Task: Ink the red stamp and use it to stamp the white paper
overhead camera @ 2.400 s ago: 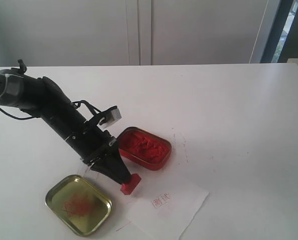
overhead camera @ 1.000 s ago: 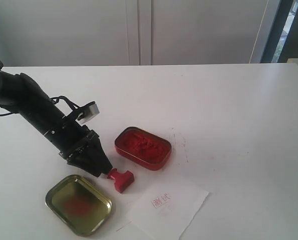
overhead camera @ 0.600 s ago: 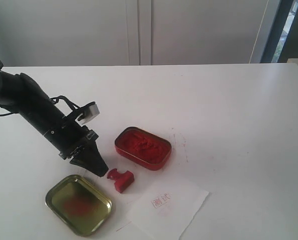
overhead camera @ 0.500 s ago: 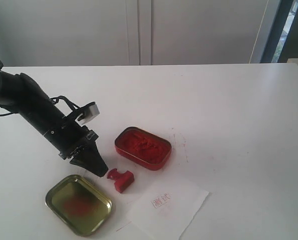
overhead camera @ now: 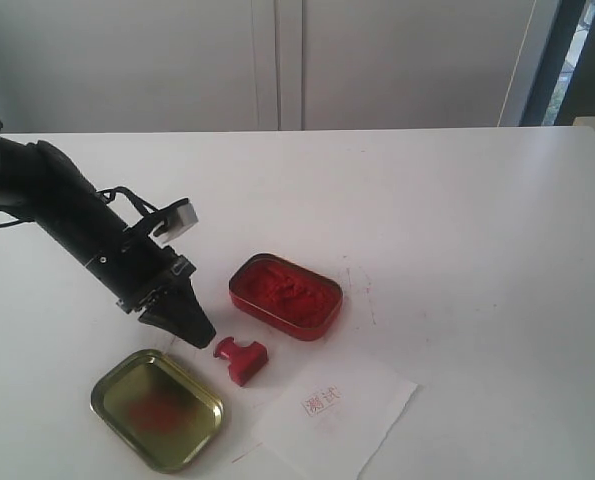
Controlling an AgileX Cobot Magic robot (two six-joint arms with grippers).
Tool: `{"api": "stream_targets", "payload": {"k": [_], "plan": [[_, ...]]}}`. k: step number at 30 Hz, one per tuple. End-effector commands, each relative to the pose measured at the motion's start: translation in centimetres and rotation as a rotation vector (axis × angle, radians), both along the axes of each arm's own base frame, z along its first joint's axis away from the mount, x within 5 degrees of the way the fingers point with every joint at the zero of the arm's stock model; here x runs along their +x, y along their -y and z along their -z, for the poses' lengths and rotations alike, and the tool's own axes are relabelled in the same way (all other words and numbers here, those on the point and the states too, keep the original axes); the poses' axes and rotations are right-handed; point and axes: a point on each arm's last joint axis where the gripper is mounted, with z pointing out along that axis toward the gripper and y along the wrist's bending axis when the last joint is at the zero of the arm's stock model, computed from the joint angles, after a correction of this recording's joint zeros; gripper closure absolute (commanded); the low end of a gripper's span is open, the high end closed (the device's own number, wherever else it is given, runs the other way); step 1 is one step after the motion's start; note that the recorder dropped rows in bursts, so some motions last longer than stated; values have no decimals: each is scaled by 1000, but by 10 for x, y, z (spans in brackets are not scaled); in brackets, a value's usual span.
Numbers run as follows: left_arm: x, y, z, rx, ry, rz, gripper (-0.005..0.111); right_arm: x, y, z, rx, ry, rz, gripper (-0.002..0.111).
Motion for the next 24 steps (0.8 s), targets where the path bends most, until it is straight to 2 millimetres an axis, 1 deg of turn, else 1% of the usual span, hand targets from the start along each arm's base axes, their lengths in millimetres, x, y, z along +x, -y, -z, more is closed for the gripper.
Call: {"api": "stream_targets", "payload": {"k": [1,5,9,13,17,24], "plan": [[-1,-1,-22,-23,44,-9,107,0,0,0,-10,9,-3,108],[-1,-1,-35,-27,91,-21,107,0,0,0,-10,9,-3,108],[-3,-3,-43,1,84,-42,107,0,0,0,-10,9,-3,108],[-5,-8,-48,86,102,-50,107,0,0,0,-10,9,-3,108],[-3,-16,-55,188,150,-100,107,0,0,0,-10,9,-3,108],[-1,-30,-57,369,192,-161,107,0,0,0,-10,9,-3,108]]}}
